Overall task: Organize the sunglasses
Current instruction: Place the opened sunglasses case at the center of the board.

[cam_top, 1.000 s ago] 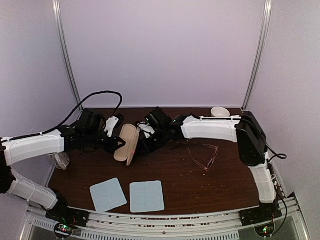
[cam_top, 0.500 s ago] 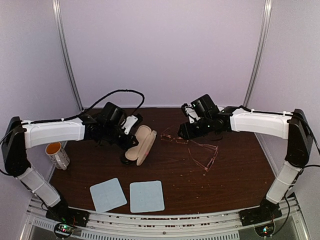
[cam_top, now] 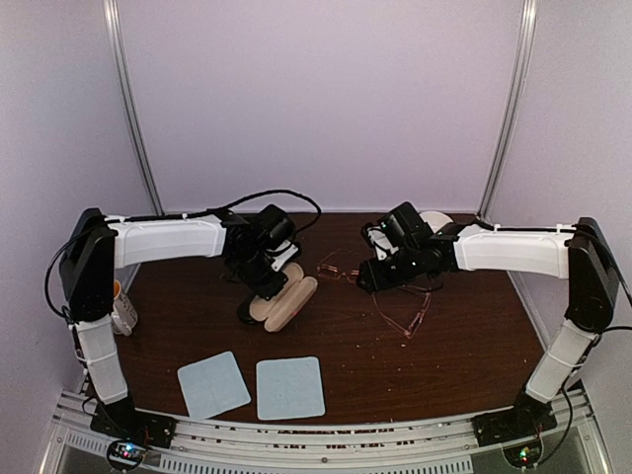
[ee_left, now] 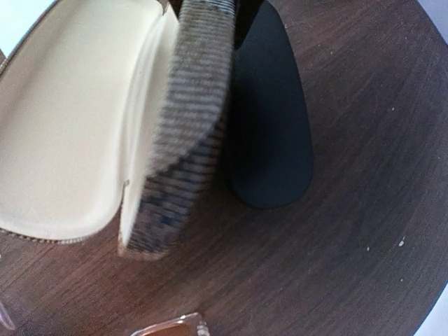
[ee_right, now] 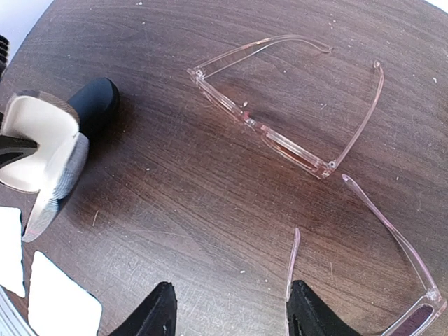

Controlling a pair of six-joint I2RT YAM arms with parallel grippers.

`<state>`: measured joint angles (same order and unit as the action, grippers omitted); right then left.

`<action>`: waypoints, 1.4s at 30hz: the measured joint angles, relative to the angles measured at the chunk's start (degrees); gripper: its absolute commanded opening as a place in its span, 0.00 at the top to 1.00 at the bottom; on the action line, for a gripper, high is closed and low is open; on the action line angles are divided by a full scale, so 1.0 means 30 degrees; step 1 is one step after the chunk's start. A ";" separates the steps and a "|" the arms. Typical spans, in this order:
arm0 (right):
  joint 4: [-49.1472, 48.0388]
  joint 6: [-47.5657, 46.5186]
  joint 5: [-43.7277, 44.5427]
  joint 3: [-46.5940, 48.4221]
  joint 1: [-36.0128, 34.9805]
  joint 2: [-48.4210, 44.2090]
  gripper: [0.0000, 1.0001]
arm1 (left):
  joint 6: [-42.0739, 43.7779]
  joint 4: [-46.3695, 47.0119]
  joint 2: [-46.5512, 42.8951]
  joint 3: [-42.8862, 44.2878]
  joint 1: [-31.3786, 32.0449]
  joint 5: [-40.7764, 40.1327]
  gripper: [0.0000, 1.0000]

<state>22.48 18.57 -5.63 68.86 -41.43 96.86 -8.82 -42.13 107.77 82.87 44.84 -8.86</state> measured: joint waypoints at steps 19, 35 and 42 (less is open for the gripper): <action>0.0175 -0.0036 -0.0648 0.0459 0.0000 0.0393 0.45 | -0.3126 -0.4801 0.2419 0.2565 0.1508 -0.4889 1.00; 0.0444 -0.0015 -0.0852 0.0998 0.0000 0.0699 0.45 | -0.4131 -0.5107 0.2863 0.2565 0.1829 -0.5552 0.86; 0.0444 0.0036 -0.0976 0.0998 0.0000 0.0729 0.45 | -0.4226 -0.5064 0.2863 0.2565 0.1982 -0.5486 0.77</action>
<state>23.81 18.68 -8.56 71.85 -41.43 99.04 -21.50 -57.32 116.36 90.56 50.78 -25.32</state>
